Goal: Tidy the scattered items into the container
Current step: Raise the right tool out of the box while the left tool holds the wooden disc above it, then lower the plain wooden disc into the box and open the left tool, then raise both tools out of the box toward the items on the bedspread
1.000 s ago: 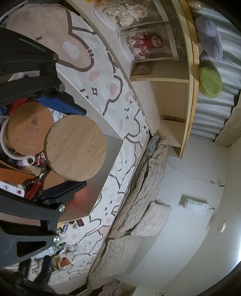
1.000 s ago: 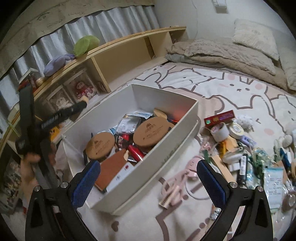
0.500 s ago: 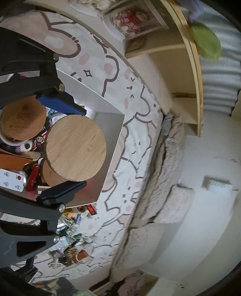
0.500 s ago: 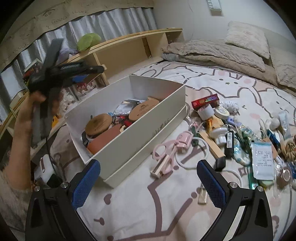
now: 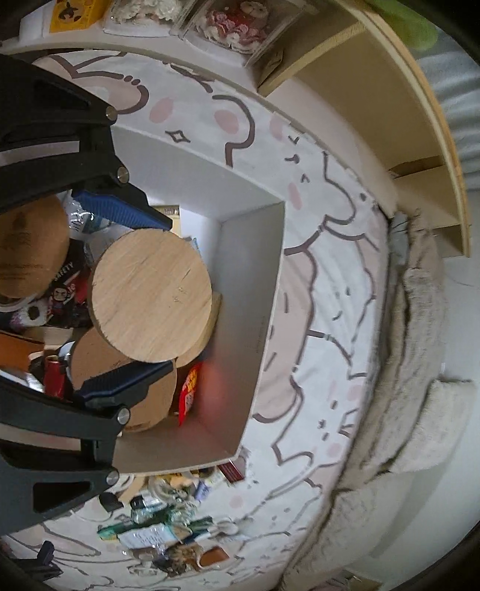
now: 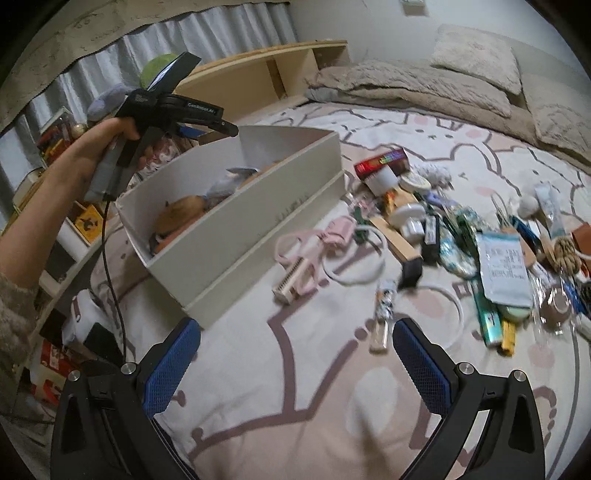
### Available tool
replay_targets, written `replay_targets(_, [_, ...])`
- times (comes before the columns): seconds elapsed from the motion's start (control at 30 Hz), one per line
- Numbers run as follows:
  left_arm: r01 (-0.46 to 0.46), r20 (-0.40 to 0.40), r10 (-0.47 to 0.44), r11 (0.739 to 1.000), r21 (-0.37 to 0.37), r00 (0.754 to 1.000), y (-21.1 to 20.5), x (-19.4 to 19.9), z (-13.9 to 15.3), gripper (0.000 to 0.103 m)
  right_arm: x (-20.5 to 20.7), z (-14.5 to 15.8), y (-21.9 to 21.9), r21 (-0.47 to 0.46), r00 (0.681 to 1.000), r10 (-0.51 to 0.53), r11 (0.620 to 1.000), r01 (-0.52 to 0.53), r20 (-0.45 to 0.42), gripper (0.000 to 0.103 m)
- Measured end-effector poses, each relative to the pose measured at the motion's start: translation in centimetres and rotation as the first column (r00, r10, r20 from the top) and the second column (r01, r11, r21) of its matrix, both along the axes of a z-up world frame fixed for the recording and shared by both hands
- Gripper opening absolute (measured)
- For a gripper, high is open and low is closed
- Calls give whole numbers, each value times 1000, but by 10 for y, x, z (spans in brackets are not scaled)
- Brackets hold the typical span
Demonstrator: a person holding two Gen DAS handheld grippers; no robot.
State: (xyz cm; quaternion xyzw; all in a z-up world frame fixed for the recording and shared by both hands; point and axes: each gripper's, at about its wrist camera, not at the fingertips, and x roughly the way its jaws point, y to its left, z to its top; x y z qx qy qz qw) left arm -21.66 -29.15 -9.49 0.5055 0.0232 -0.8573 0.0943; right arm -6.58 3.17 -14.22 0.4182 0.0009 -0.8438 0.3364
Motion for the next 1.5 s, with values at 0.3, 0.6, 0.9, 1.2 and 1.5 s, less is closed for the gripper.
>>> replay_targets(0.3, [-49,100,63,989,-137,993,-13,-39,-31,69,-11,-21,20,0,998,-49,999,49,49,103])
replay_targets(0.6, [-163,47,172,974,-156,984,-36,-45,-26,96,-12,-28,26,-8,996,-52,999,52,73,103])
replay_targets(0.9, [-159,32,165,978,-132,986,-41,-23,-19,96,-3,-17,22,-18,997,-44,999,46,58,103])
replay_targets(1.2, [-157,-26,155,986,-61,988,-32,2,-3,96,5,4,14,0,999,-35,999,35,-3,103])
replay_targets(1.5, [-91,-91,86,994,-57,992,-10,37,14,96,14,24,11,-25,998,-41,999,40,-42,103])
